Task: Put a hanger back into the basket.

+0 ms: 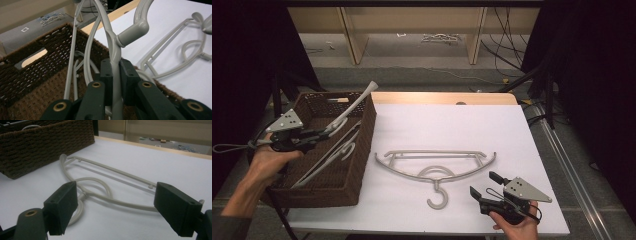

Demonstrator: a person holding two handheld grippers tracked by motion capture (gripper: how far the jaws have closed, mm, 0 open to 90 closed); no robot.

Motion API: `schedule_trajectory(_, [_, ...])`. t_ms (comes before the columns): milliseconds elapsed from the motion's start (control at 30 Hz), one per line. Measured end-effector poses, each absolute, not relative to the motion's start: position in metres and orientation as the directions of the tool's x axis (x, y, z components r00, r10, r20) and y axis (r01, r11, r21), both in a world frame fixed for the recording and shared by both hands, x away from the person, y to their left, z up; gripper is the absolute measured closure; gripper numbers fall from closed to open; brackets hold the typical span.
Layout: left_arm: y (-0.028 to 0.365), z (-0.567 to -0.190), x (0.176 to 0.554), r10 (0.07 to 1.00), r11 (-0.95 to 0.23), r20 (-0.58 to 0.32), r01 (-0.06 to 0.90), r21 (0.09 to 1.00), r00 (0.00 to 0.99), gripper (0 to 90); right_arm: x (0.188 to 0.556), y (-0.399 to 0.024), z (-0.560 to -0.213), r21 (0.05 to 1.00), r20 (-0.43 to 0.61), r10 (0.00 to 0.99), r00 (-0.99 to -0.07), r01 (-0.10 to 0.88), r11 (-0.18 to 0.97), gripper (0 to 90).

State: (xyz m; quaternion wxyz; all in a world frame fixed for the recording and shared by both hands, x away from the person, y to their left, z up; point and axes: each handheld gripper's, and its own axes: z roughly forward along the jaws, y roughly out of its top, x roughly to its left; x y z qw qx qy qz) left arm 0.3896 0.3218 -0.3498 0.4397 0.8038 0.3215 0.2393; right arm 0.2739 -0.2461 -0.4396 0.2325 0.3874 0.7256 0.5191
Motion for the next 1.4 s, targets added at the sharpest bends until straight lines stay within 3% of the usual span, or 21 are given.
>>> schedule_trajectory(600, [0.344,-0.37,0.384,0.739,-0.389,0.08,0.327,0.861,0.669,81.8,0.274,-0.245,-0.44,0.931,0.071,0.805,-0.589,0.328,0.158,20.2])
schedule_trajectory(967, [0.346,-0.381,0.391,0.78,-0.349,0.004,0.429,0.833,0.626,81.6,0.274,-0.247,-0.439,0.927,0.06,0.805,-0.59,0.332,0.174,20.2])
schedule_trajectory(1000, [0.348,-0.381,0.393,0.771,-0.383,0.033,0.421,0.822,0.636,81.6,0.275,-0.245,-0.44,0.935,0.071,0.802,-0.593,0.32,0.155,20.2])
schedule_trajectory(1067, [0.345,-0.384,0.393,0.787,-0.344,-0.008,0.451,0.823,0.616,81.5,0.274,-0.246,-0.44,0.933,0.06,0.804,-0.592,0.32,0.166,20.2])
schedule_trajectory(1400, [0.339,-0.395,0.404,0.772,-0.436,0.002,0.526,0.73,0.636,80.8,0.274,-0.246,-0.44,0.933,0.063,0.804,-0.592,0.321,0.164,20.2])
